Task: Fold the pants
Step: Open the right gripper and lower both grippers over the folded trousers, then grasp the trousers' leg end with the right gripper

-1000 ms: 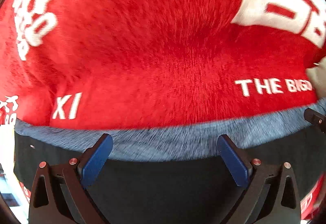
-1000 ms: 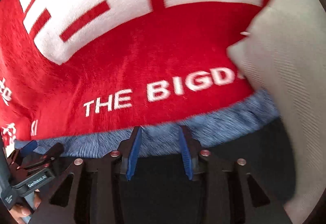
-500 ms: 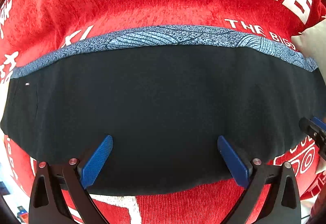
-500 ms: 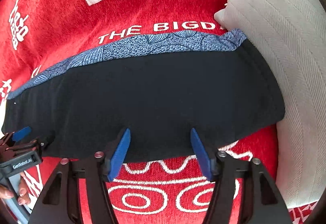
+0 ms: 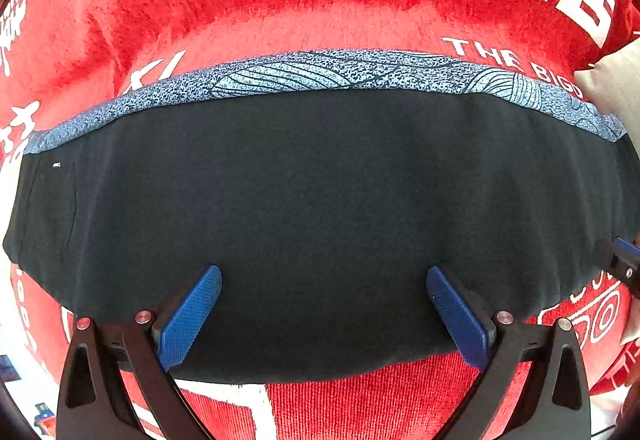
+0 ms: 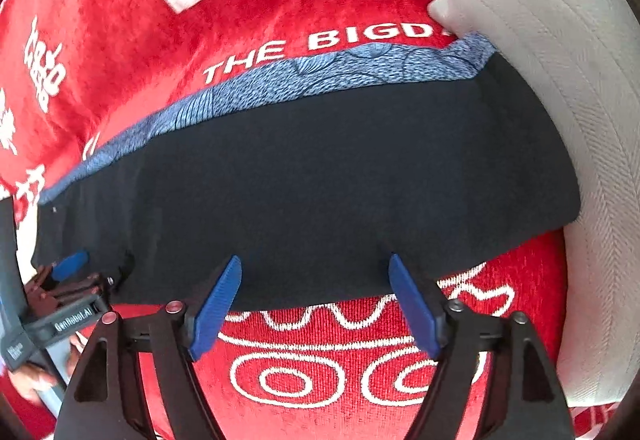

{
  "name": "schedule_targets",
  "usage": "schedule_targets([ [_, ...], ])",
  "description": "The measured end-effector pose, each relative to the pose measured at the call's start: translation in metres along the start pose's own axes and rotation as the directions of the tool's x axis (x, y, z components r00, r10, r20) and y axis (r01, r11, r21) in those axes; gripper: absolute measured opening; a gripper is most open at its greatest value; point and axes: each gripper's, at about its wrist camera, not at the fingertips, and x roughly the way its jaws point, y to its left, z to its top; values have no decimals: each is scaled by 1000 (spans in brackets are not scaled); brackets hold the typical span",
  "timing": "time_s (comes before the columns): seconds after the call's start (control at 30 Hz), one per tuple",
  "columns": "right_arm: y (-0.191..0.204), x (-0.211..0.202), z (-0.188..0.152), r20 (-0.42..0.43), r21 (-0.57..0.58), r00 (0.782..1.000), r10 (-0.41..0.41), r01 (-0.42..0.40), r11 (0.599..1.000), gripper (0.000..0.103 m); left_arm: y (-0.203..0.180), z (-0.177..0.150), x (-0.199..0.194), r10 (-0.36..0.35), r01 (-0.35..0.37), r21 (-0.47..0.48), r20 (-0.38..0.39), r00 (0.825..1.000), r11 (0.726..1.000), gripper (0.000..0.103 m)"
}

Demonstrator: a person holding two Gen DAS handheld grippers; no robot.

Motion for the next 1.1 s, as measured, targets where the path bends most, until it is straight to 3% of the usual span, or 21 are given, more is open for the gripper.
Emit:
schedule_targets([
  [0.47, 18, 15, 4, -20, -58, 999, -32, 31, 998, 86, 0, 2, 5, 2, -2, 3, -12, 1000, 1000, 103],
  [0.53, 13, 10, 4, -11, -17, 1000, 4, -4, 1000, 86, 1, 2, 6, -5, 5, 3, -16, 1000, 1000, 103],
  [0.6, 0, 1, 1, 23, 69, 995, 92, -94, 993, 86, 2, 5, 8, -13, 14, 6, -25, 1000, 1000, 103],
  [0.67, -21, -9, -8, 93, 189, 975, 203, -217, 958, 86, 2, 6, 7, -16, 16, 11, -35, 999, 1000, 103],
  [0.77, -50, -13, -30, 164, 335, 947, 275, -316, 888, 86, 0, 13, 6, 6, -5, 22, -53, 999, 1000, 103],
  [0.83, -64, -9, -45, 190, 406, 937, 294, -348, 845, 86, -7, 17, 0, 31, -29, 46, -44, 999, 999, 103],
  [0.9, -79, -3, -59, 223, 478, 920, 322, -391, 787, 86, -19, 20, -9, 12, -10, 71, -19, 1000, 997, 103],
  [0.97, -87, -1, -67, 293, 515, 892, 344, -451, 729, 87, -32, 24, -16, -7, 6, 96, 10, 1000, 995, 103],
  [1.1, -95, 4, -64, 380, 524, 858, 345, -507, 684, 86, -65, 31, -5, -3, -1, 166, 26, 1000, 986, 103],
])
